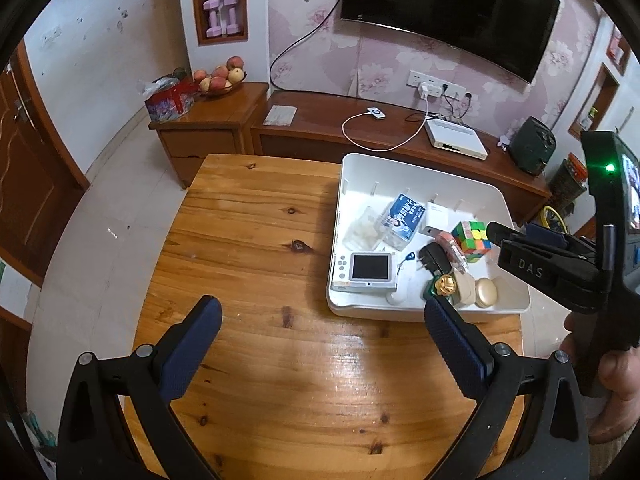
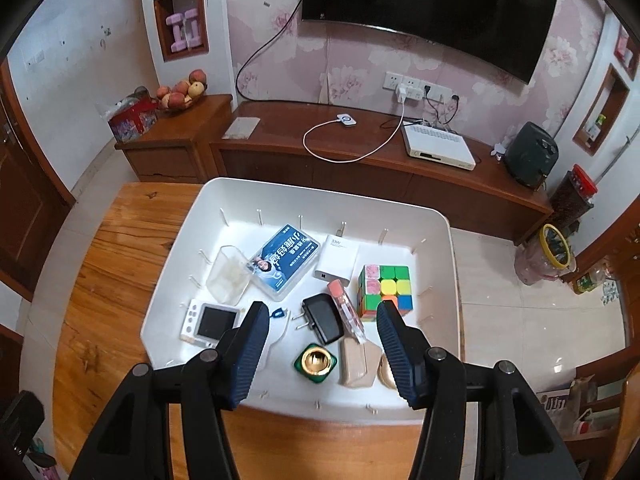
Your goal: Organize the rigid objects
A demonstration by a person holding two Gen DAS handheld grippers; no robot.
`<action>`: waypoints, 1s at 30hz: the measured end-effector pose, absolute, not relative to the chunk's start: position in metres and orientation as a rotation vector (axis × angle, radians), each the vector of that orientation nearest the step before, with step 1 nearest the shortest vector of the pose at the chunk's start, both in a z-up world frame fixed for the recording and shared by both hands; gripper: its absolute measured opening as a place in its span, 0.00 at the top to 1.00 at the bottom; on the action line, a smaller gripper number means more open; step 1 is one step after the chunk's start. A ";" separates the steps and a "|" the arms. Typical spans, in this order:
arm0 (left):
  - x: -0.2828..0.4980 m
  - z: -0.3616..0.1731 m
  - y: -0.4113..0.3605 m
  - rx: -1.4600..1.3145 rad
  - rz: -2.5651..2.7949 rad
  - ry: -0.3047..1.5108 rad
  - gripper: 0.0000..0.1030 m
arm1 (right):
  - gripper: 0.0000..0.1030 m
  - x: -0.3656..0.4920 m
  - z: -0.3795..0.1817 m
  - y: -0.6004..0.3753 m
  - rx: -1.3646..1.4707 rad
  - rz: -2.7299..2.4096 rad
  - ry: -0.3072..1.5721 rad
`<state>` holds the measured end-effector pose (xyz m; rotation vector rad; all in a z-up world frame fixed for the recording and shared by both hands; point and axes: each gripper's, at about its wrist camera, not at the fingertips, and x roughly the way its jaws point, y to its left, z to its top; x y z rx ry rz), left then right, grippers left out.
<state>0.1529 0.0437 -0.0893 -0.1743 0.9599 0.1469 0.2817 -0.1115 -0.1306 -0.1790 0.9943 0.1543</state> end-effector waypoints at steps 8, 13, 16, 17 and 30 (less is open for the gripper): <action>0.123 -0.072 0.039 -0.127 0.122 0.927 0.02 | 0.45 0.230 -0.110 -0.124 -0.131 0.136 0.980; 0.097 -0.058 0.033 -0.100 0.085 0.908 0.02 | 0.40 0.185 -0.098 -0.132 -0.087 0.119 0.972; 0.082 -0.050 0.029 -0.077 0.070 0.890 0.02 | 0.39 0.156 -0.091 -0.135 -0.079 0.110 0.965; 0.076 -0.047 0.028 -0.073 0.065 0.886 0.02 | 0.39 0.147 -0.089 -0.135 -0.074 0.106 0.963; 0.017 -0.025 0.036 -0.080 0.051 0.861 0.02 | 0.32 0.041 -0.056 -0.137 -0.002 0.053 0.931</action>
